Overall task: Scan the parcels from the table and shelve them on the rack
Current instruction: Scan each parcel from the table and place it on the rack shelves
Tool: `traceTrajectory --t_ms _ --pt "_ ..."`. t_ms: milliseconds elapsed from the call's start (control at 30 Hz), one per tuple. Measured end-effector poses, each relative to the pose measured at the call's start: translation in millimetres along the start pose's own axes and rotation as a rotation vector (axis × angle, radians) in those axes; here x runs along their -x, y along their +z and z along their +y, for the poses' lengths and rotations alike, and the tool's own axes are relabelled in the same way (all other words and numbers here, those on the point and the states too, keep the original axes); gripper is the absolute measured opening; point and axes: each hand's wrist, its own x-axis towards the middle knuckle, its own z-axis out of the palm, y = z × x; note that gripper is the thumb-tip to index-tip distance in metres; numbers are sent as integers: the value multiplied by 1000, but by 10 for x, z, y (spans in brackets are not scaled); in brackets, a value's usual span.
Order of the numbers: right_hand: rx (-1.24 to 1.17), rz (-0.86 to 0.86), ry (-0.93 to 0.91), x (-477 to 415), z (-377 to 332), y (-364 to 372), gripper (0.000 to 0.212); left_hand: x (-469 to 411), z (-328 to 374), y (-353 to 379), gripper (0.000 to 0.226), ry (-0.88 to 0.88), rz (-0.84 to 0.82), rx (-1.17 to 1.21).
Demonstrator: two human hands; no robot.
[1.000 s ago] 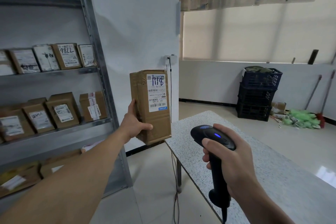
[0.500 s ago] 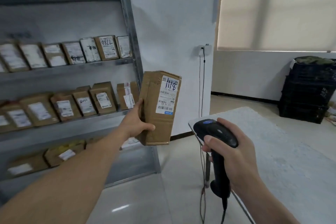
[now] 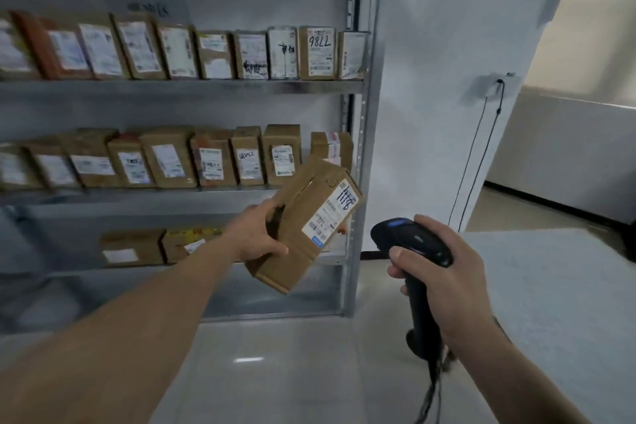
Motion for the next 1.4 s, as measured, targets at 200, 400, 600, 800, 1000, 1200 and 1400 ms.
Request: traceTrajectory --t_ms 200,400,600,800,1000,1200,1400 --pt "-14 -92 -21 -253 64 1082 54 -129 -934 -610 103 -63 13 -177" --pt "-71 -200 -7 -396 85 1997 61 -14 -1662 -1143 101 -146 7 -211" --pt "-77 -363 -20 -540 132 2834 54 209 -2364 -1589 102 -280 40 -231" --pt "-100 -529 -5 -708 263 3681 55 341 -3011 -1920 98 -414 55 -251" --pt "-141 -637 57 -1082 430 4467 62 232 -3541 -2303 98 -556 76 -257" --pt "-108 -746 83 -1439 514 5145 60 51 -3935 -2584 94 -633 50 -240" --pt "-82 -799 74 -1562 537 5763 60 -93 -4505 -2854 93 -688 40 -240"
